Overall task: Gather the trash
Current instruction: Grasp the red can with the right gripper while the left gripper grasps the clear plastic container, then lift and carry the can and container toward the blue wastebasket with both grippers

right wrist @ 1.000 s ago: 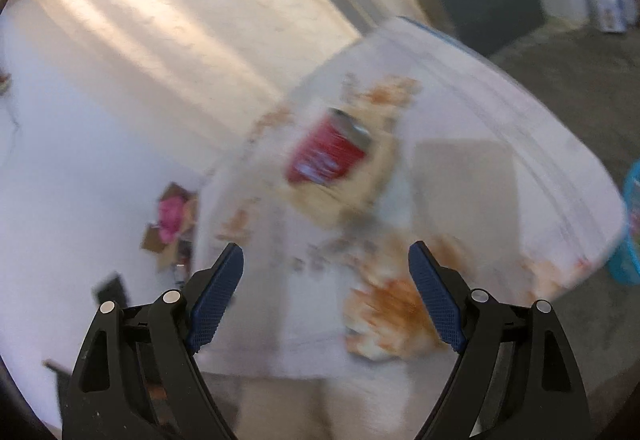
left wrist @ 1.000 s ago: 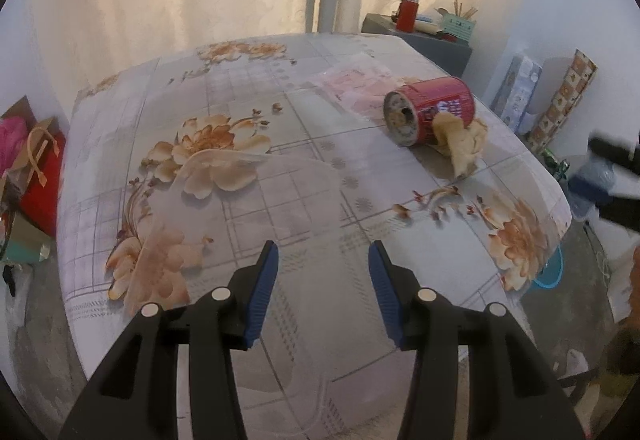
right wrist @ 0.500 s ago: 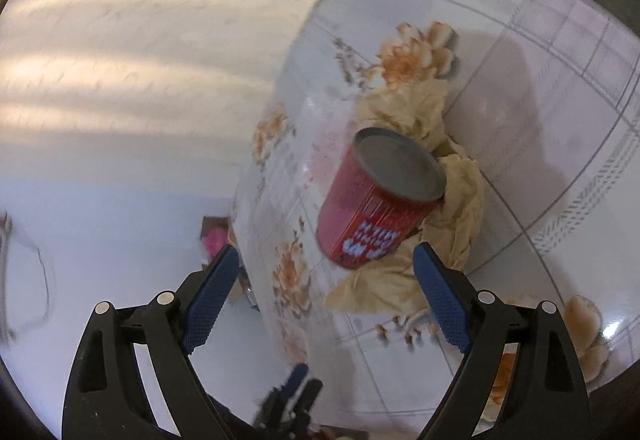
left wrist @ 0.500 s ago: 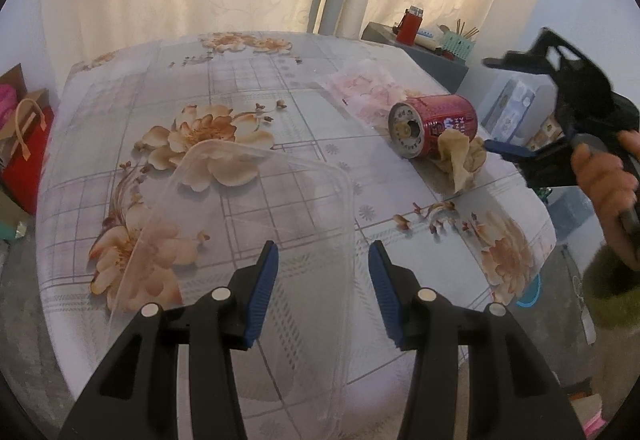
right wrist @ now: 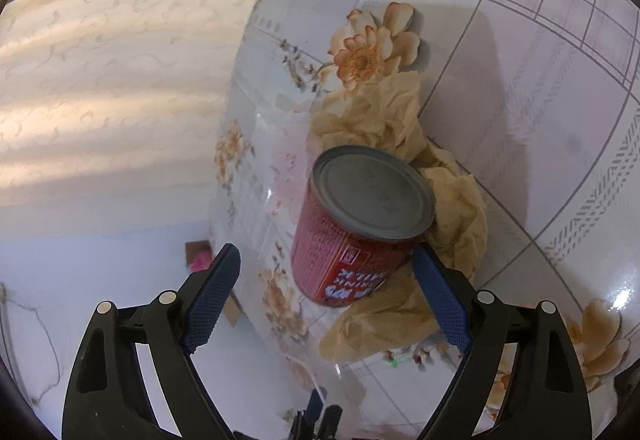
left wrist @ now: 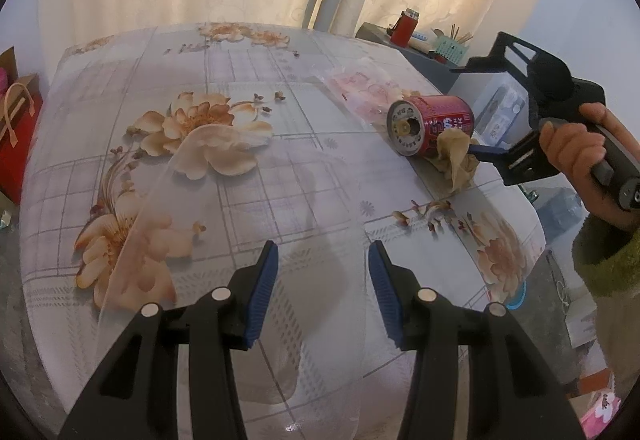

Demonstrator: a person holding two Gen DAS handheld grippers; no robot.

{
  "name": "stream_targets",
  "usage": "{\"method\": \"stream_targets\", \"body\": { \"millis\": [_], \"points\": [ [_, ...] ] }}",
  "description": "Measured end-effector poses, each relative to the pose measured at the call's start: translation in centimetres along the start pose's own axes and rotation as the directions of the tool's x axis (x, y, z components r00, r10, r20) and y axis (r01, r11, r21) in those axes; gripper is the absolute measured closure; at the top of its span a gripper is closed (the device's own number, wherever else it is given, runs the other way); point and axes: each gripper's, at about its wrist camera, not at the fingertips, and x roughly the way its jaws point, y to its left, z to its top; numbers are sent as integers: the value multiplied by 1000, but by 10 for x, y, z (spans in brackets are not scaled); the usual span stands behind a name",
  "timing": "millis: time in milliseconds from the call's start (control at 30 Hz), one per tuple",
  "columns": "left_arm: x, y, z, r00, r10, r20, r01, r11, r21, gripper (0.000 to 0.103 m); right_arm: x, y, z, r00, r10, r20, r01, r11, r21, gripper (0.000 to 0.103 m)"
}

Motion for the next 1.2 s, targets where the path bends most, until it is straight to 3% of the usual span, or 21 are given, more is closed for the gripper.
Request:
{"method": "stream_targets", "body": {
  "millis": [433,700,900,1067,1200],
  "points": [
    [-3,5,-2,1000,-24,7,24,1000,-19,57,19,-4,8,995,-98,26,96,994,59,38],
    [-4,6,-4,1000,-28,2,28,999,-30,57,12,-9,4,999,-43,29,42,998,52,40],
    [-4,6,-4,1000,-22,1,22,999,-31,57,-5,-9,0,998,50,26,-51,998,30,41],
    [-4,4,-5,1000,-11,-2,11,1000,-29,57,-20,-5,-4,996,82,30,-82,996,-24,41],
    [-5,2,-5,1000,-3,-3,3,1000,-23,57,-35,7,-13,996,83,32,-78,988,-134,41]
  ]
}}
